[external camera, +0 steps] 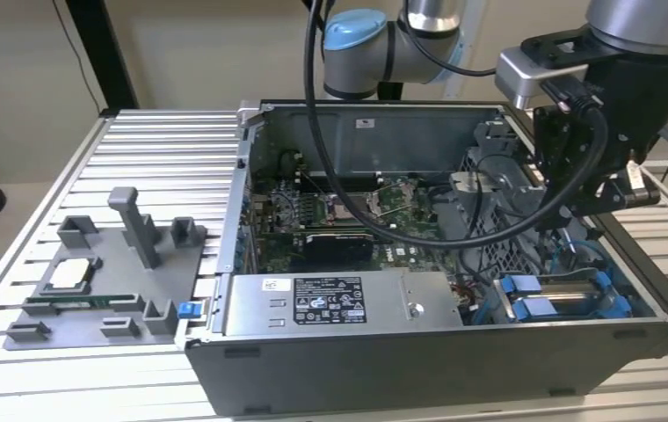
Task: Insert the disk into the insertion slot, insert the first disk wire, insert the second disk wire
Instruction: 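Insert the first disk wire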
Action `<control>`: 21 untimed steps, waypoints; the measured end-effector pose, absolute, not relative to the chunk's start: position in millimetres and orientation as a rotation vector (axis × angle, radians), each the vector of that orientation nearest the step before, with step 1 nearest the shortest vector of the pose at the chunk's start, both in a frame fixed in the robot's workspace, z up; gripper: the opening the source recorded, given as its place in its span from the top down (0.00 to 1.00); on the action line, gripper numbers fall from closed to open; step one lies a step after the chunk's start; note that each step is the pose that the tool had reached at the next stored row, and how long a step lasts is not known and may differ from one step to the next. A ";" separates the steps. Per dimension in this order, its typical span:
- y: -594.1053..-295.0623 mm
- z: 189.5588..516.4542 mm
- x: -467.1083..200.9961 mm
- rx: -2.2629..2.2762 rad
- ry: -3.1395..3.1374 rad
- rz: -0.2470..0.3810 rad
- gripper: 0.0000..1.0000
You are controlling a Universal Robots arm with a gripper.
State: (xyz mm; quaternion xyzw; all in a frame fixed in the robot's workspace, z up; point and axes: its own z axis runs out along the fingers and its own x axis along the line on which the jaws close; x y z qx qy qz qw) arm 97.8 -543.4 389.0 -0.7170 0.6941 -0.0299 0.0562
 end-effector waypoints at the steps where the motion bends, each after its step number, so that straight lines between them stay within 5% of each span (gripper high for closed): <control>1: -543.4 388.9 99.8 -2.178 2.109 -0.087 1.00; 21: -543.8 386.7 121.4 -2.199 2.132 -0.067 1.00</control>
